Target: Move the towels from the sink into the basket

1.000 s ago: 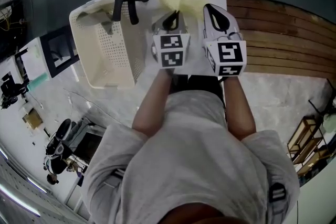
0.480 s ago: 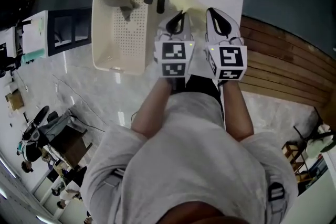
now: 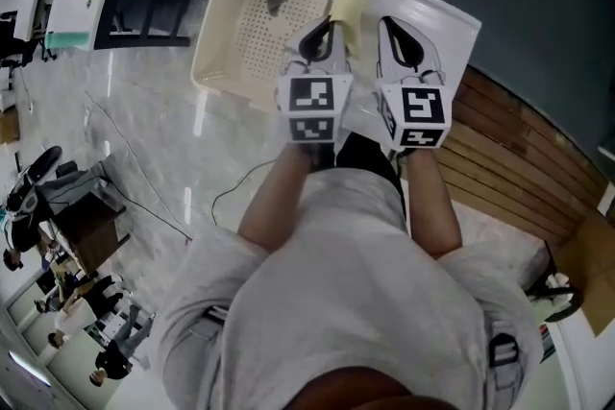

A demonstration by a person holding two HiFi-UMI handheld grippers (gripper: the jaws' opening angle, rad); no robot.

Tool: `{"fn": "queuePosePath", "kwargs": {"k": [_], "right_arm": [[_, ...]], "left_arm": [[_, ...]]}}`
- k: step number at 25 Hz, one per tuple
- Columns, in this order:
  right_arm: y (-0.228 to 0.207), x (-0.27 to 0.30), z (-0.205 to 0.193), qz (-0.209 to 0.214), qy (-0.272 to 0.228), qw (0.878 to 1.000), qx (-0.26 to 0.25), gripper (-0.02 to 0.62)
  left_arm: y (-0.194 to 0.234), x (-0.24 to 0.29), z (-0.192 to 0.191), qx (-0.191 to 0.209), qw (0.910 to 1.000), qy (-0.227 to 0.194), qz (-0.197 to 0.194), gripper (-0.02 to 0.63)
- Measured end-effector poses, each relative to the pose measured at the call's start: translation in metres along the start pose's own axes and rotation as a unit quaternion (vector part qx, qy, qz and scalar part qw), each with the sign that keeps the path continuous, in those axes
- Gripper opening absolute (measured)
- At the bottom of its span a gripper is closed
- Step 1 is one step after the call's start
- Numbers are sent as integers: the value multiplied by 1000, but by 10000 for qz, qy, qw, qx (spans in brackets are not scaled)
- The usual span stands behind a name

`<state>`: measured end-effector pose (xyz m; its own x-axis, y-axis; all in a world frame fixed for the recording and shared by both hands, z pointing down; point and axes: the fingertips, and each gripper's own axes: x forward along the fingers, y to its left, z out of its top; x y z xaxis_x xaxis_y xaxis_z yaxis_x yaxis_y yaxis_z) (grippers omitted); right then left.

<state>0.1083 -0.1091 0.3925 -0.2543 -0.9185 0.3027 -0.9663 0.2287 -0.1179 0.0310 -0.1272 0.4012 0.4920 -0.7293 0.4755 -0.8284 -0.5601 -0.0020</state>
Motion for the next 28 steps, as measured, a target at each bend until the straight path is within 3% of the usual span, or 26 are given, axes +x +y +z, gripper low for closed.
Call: {"fn": "queuePosePath", "kwargs": {"k": [13,25,28], "right_arm": [[100,51,18,1012,-31,9938,-458,6],[166,78,25,1512,-29,9862,-672,6],[178,89,25,1516,-14,9861,-680,6]], "left_arm": [[126,-63,-5,-607,9897,-314,1259,25],[205,-119,-10,-893,9741,-527,2009,25],[220,-119,-13,-947,9739,-517,1995,25]]}}
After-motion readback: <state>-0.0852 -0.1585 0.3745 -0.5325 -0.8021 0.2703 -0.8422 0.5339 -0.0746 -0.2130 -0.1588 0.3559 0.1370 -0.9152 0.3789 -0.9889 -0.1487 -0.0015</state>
